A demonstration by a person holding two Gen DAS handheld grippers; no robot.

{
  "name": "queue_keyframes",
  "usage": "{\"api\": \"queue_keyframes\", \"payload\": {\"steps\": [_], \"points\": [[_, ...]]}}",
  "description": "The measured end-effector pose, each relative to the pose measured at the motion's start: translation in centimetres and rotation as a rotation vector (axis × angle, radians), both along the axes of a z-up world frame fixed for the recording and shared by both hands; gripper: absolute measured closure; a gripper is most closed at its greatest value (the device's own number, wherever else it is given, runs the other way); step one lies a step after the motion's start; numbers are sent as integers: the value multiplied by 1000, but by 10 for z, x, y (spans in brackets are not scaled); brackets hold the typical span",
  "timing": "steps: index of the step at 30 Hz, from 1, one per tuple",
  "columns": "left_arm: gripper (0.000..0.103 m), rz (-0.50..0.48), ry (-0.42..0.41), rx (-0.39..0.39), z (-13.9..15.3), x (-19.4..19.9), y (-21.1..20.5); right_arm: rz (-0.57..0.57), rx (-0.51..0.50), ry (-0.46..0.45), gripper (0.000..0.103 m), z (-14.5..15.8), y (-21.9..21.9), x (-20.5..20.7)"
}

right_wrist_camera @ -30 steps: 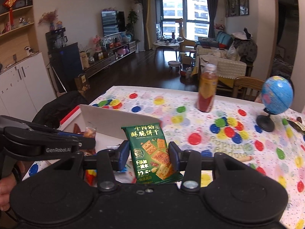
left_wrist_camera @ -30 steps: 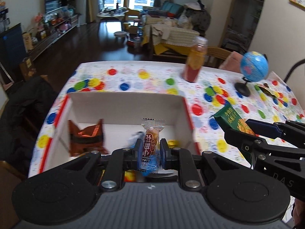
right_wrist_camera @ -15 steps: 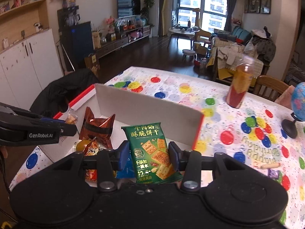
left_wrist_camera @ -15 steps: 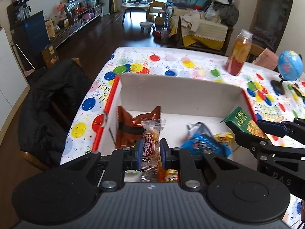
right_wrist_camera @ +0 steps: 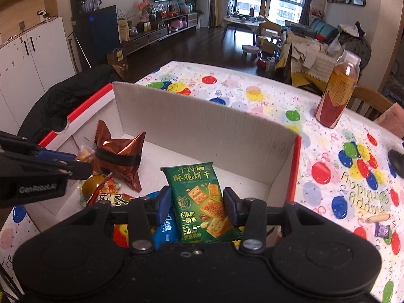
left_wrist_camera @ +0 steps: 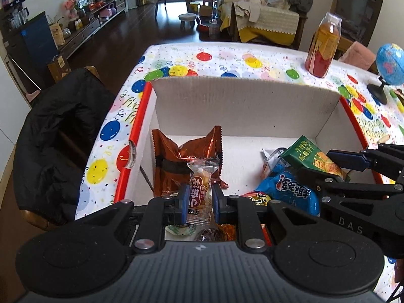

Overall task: Organize snacks
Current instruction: 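Carry the cracker packet and clear pastry into the box and open both grippers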

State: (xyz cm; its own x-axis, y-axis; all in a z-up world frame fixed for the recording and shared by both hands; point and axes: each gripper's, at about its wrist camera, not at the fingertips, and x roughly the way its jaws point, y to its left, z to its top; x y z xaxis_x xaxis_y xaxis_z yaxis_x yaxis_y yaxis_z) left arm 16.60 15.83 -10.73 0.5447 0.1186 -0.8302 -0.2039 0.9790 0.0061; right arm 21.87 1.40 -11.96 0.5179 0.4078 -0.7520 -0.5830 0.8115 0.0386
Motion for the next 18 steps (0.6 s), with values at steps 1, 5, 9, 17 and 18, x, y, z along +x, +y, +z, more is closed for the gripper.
{"api": "queue_keyframes", "payload": {"steps": [1,5,9,17,18], "points": [[85,-5,9,-2,-2,1,0,3,-2,10,60,-1,0,0],[85,-15,34,0,-9,4,-3,8,4,42,60,-7,1,-2],[85,-21,29,5,-12,3,-5,8,1,40,56,-6,0,-5],[84,-20,26,-17,-8,-2,-8,-5,26,50,41,1,-6,-12],[84,-20,26,-21,-7,-3,-8,-7,30,45,39,3,-7,-14]]}}
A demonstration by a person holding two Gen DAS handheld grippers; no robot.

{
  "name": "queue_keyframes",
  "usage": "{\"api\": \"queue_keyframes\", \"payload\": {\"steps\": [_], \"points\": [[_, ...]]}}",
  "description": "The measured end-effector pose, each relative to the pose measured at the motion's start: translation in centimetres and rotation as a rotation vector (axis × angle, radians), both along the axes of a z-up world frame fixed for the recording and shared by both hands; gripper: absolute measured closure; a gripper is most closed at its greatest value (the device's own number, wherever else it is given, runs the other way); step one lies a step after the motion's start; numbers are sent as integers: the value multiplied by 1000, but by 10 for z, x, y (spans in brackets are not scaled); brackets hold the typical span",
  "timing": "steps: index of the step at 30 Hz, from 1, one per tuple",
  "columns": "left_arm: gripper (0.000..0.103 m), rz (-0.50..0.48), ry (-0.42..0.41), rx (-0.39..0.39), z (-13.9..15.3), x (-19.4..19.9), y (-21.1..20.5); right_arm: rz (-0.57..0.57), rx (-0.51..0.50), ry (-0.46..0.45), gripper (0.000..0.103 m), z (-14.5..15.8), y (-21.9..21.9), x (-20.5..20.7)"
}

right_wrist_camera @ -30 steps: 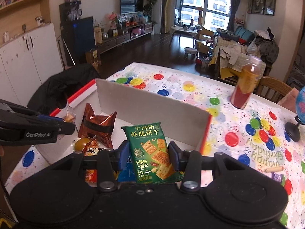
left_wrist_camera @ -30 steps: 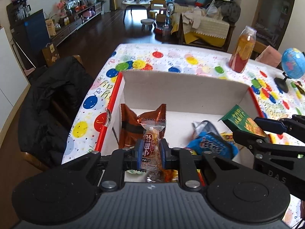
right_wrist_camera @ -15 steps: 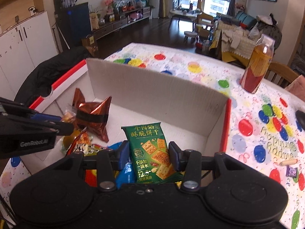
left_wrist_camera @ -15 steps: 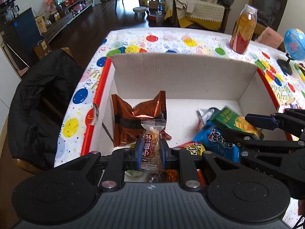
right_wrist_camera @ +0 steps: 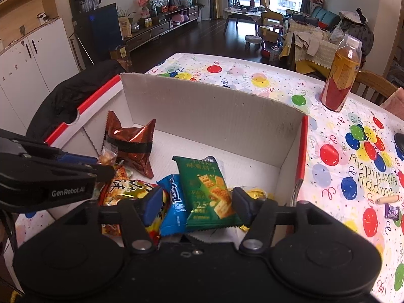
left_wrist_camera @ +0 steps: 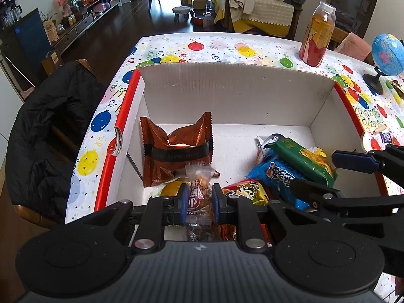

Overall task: Organize snacks
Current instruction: 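Lift both tools out of the box and move them back over the table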

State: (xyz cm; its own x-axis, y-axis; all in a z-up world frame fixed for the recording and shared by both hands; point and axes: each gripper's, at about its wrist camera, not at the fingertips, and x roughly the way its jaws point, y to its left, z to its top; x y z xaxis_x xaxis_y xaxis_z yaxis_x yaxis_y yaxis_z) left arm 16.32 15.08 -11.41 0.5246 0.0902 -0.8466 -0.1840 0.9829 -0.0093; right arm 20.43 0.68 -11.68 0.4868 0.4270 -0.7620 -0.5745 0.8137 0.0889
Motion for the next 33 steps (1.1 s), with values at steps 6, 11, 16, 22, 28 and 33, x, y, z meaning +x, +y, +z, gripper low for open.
{"api": "queue_keyframes", "payload": {"steps": [6,11,16,22,28,33], "points": [[77,5,-27,-24,12,-10,0,-12,35,-27,30,16,-8,-12],[72,-1,-56,-38,27,-18,-5,-22,70,-50,26,32,-19,-23],[47,-18,-109,-57,43,-26,-13,-56,103,-88,22,47,-34,-32],[47,-52,-150,-73,61,-31,-28,-105,146,-129,17,64,-57,-42],[35,-89,-208,-85,79,-36,-48,-149,185,-173,12,78,-82,-52],[31,-131,-239,-99,91,-33,-69,-195,206,-220,8,86,-108,-59]]}}
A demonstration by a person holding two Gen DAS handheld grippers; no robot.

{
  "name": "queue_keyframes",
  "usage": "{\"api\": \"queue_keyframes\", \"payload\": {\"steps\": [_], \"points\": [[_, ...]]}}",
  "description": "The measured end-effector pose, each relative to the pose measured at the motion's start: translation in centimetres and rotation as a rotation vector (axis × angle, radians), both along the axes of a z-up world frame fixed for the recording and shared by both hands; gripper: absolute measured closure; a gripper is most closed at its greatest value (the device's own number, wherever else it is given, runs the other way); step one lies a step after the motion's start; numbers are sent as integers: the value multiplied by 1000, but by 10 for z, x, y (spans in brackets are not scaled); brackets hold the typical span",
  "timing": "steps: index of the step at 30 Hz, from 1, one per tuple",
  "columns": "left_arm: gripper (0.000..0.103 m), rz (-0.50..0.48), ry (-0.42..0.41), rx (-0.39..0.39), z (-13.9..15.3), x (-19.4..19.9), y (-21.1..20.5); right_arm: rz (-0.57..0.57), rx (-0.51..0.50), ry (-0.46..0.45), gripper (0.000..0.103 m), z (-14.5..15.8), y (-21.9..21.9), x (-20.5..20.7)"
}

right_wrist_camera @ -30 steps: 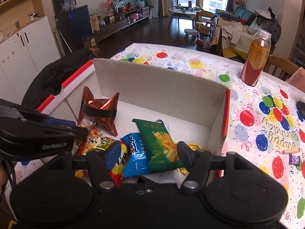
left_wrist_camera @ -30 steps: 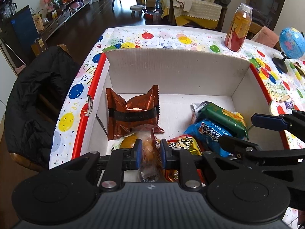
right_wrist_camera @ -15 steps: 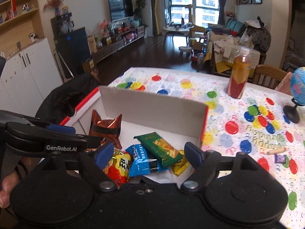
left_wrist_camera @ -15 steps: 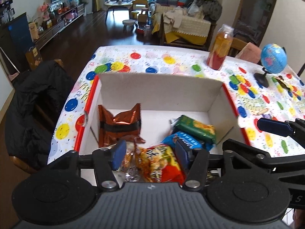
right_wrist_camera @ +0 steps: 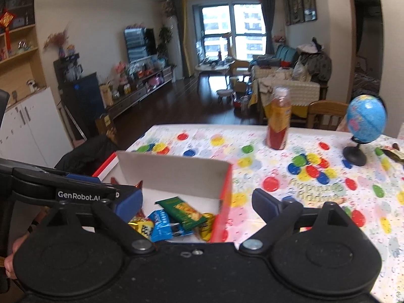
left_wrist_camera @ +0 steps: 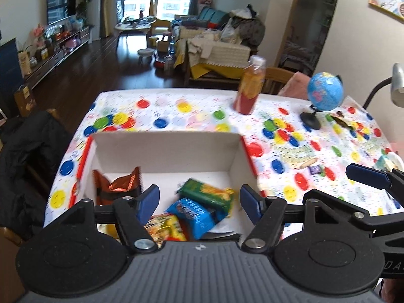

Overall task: Organize snacks
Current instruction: 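Lift both tools out of the box and move them back over the table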

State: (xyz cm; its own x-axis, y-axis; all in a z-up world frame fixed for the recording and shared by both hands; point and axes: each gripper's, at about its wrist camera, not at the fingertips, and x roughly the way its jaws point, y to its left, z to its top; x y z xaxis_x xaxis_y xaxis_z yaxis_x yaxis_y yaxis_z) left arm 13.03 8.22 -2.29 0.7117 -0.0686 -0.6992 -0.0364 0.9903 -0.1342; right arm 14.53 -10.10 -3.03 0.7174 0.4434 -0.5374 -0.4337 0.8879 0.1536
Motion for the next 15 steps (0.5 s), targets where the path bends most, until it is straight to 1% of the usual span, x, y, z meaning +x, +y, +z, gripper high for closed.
{"api": "queue_keyframes", "payload": {"steps": [1,6,8,12,15], "points": [[28,-9,-5,-1,2,1,-5,-11,2,-9,7,1,-5,-1],[24,-39,-27,-12,8,8,-27,-67,16,-31,3,5,-33,-1],[19,-48,-35,-15,9,10,-36,-90,20,-32,2,4,-46,1],[18,-65,-44,-22,9,19,-57,-131,23,-26,1,-1,-70,6],[9,-81,-46,-31,9,27,-74,-164,18,-22,1,-5,-89,8]]}}
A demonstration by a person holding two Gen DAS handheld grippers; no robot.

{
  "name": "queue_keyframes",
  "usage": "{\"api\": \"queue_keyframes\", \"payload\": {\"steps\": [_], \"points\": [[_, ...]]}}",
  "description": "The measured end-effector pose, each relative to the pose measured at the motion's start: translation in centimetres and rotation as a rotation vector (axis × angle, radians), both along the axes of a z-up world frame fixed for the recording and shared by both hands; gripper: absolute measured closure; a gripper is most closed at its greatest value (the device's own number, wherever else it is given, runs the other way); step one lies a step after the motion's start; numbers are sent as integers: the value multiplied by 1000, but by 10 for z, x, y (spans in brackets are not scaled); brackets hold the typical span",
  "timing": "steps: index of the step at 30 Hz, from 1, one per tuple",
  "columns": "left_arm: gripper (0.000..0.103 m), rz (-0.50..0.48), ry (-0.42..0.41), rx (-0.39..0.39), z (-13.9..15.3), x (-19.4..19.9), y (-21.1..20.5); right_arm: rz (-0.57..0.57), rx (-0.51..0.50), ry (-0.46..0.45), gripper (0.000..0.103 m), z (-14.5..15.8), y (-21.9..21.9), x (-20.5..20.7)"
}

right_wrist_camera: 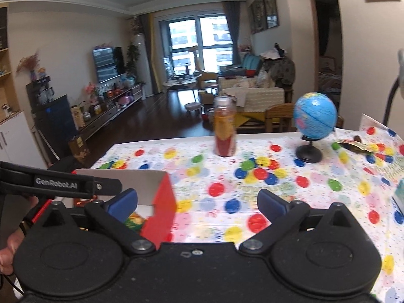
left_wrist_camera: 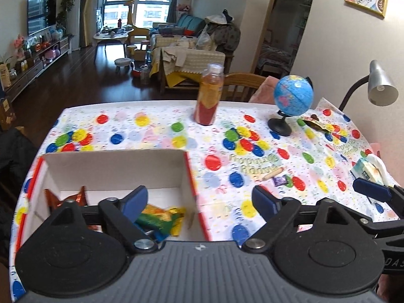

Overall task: Organize snacks
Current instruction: 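Lift both tools out of the box and move them back over the table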

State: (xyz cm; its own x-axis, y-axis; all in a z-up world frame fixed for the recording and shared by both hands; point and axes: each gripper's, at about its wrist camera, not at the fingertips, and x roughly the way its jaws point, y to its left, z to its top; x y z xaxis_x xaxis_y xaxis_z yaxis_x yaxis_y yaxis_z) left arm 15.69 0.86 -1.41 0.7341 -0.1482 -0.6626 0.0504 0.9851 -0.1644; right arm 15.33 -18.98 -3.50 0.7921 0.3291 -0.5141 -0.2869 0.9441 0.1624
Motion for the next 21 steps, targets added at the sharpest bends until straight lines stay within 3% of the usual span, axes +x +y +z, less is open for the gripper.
{"api": "queue_keyframes", "payload": {"steps": [2,8,21], "points": [[2,-16,3,-11,-1,6,-12,-19,-6,3,0,-3,-12,3],[2,-54,48,-65,-11,29,-49,-52,-19,22,0,-18,-48,16],[1,-64,139,-70,-42,77,-123,-34,-43,68,0,-52,-117,60]]}}
